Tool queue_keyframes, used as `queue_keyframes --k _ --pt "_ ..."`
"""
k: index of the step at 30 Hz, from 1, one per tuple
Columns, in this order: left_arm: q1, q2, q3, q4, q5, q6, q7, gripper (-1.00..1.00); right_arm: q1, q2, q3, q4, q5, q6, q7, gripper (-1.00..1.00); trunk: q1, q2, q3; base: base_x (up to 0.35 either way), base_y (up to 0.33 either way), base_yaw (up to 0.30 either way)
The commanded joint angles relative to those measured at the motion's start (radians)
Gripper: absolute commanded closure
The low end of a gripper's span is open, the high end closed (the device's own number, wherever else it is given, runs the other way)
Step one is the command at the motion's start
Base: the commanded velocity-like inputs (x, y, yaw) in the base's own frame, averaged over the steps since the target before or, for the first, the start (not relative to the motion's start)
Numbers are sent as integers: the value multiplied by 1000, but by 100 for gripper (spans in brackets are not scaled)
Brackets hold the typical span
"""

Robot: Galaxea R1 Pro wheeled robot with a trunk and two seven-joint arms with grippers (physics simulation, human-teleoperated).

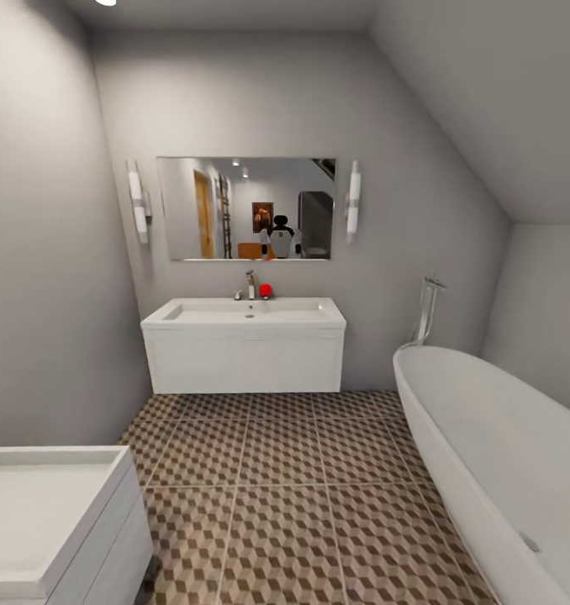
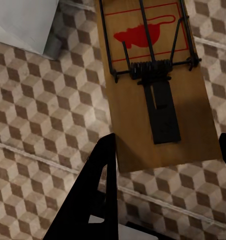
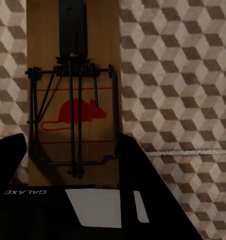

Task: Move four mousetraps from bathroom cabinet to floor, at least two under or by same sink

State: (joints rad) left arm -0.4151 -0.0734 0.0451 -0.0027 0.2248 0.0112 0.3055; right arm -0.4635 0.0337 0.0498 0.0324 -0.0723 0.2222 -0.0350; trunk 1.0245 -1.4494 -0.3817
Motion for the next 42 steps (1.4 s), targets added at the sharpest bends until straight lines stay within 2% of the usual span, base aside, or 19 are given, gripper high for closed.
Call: queue_keyframes --k 1,42 --pt "-1 0 4 0 -1 2 3 100 -1 0 5 1 -8 2 -3 100 1 -1 -1 323 0 0" --pt "-1 0 4 0 4 1 3 100 -1 0 5 1 -7 2 -2 100 1 -1 -1 323 0 0"
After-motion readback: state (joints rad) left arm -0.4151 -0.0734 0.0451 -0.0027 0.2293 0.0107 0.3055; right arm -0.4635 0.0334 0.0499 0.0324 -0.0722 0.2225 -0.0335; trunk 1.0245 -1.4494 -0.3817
